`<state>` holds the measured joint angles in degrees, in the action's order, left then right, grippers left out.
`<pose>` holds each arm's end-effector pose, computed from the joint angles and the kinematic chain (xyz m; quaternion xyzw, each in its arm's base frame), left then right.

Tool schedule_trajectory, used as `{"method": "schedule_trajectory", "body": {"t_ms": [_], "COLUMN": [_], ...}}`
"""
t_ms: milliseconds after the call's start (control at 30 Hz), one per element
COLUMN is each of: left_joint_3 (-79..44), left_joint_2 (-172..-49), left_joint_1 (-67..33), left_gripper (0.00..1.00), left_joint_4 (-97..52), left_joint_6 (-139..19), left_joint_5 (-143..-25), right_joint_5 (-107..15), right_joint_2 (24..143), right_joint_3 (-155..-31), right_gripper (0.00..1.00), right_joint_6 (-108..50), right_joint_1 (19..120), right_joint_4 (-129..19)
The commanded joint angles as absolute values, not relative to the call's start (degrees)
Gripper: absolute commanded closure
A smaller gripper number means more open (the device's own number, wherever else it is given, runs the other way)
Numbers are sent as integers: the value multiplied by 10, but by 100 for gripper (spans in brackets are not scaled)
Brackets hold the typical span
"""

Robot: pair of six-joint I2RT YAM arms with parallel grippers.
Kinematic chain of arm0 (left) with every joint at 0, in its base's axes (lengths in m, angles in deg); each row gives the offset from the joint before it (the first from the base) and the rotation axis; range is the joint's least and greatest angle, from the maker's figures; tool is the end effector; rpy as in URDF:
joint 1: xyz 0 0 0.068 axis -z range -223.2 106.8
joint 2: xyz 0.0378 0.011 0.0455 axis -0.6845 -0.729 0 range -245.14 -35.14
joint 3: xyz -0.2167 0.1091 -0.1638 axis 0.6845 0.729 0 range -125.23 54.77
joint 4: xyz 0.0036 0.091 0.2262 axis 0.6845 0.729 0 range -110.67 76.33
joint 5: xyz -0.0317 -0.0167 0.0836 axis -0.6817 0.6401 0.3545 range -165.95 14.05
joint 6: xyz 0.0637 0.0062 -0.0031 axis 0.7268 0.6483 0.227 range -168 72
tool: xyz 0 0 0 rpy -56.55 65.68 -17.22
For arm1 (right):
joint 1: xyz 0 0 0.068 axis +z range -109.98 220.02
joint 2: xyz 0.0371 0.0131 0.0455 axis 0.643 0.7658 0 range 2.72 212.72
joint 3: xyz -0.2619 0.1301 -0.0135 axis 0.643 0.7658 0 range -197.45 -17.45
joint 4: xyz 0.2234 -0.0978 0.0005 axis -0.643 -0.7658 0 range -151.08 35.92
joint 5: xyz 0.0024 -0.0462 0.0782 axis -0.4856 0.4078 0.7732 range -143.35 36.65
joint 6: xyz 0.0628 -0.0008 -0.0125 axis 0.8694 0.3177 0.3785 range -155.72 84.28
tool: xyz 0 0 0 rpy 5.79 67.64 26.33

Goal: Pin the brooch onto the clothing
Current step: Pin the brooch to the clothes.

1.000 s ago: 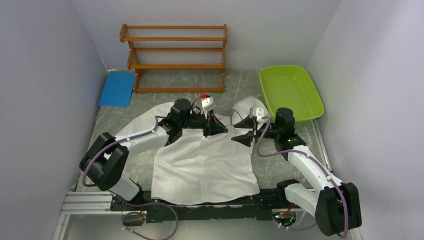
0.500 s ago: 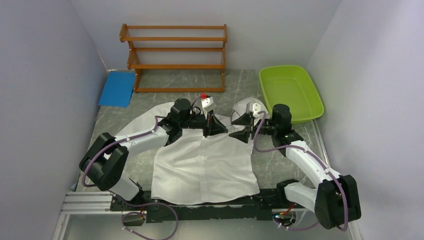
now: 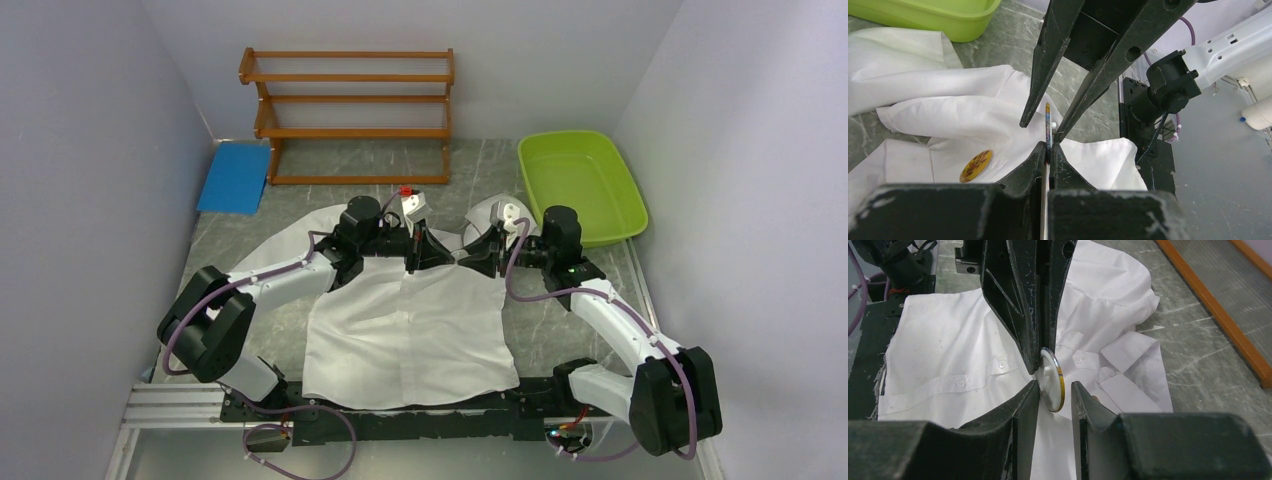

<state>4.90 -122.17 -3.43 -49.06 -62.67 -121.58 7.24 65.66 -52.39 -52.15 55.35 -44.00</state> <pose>0.2303 -0.2378 0.2923 0.3984 0.6282 -0.5362 0.3989 0.1930 0.0977 0.2834 -0.4765 0.5903 0.4030 0.5119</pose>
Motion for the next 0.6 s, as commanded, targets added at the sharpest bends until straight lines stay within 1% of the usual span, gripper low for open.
{"method": "schedule_trajectory", "body": {"t_ms": [0, 67, 200, 367, 467, 500, 567], "left_joint_3": [27, 27, 28, 34, 43, 46, 49], "left_joint_2": [-1192, -1191, -1187, -1180, -1177, -1175, -1171], "left_joint_1": [-32, -32, -32, -33, -32, -32, -32], "left_gripper": [97, 97, 97, 98, 98, 97, 97], "left_joint_4": [-501, -500, -495, -491, -498, -500, -500], "left_joint_6": [-622, -623, -620, -615, -620, -621, -620], "left_joint_5": [-1236, -1235, -1235, -1230, -1228, -1227, -1224], "right_joint_5": [69, 64, 50, 35, 38, 40, 54], "right_joint_2": [656, 658, 662, 678, 683, 684, 683], "right_joint_3": [-551, -557, -568, -580, -580, -580, -577], "right_gripper": [69, 73, 86, 99, 99, 96, 80], "right_joint_6": [-521, -516, -489, -465, -455, -456, -453], "right_joint_1": [555, 555, 556, 557, 557, 557, 557], "right_joint_4": [-422, -429, -435, -449, -447, -447, -436]}}
